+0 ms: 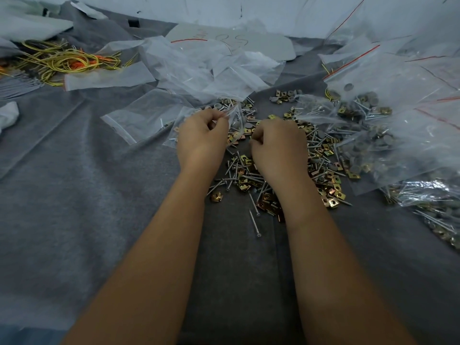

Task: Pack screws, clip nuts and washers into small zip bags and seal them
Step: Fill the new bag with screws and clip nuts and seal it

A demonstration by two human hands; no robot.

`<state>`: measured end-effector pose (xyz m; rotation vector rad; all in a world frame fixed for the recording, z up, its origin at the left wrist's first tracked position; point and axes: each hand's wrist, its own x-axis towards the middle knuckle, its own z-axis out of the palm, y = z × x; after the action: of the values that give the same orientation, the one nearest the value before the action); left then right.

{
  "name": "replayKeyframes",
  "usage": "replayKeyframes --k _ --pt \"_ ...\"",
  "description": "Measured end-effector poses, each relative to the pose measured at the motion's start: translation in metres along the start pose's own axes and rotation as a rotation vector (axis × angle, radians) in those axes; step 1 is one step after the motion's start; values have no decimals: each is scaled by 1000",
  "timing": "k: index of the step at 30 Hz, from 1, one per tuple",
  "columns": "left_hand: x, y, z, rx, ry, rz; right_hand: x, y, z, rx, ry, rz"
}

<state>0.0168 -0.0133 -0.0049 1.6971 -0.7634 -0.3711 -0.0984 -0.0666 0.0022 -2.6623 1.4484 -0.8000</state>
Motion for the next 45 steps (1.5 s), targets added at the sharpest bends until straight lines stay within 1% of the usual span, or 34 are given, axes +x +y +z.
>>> replayKeyframes --k 3,4,5,7,9,12,14,17,18,20,21,24,27,30,34,40,45 --pt "-1 0 0 11 -5 10 0 -3 -5 310 145 66" --pt "-1 1 0 14 -7 16 0 -5 -6 414 170 73" --pt "-2 1 0 16 -9 22 -1 -7 -7 498 169 67" --pt "-2 1 -1 16 -11 28 -2 -9 -9 620 114 38" --pt "-1 1 -2 19 -3 17 -2 -8 -12 664 79 24" --pt "-1 0 -2 20 12 -2 -2 0 -17 656 88 121" --pt "-1 0 -2 16 8 -5 -1 6 -19 640 59 198" --pt "-1 1 -2 10 0 -12 -2 10 -19 505 -56 227" --pt "-1 1 -2 10 0 -15 -2 10 -19 495 -107 236" --pt "0 1 -2 12 2 -17 -3 7 -18 558 -193 259" --pt "0 1 -2 10 4 -18 -4 6 -18 595 -210 263" --pt "-1 1 -2 3 8 -11 -5 4 -18 633 -145 241" --pt "-1 1 -2 1 10 3 -4 6 -18 577 -78 227" --pt "-1 1 -2 1 8 -2 -3 6 -19 532 -110 212" --pt "0 0 -2 0 9 -14 -2 7 -18 381 -152 148" --pt "0 -1 0 -25 11 2 -3 5 -21 448 -251 132" --pt "0 0 -1 -29 9 -9 -3 11 -21 452 -254 132"
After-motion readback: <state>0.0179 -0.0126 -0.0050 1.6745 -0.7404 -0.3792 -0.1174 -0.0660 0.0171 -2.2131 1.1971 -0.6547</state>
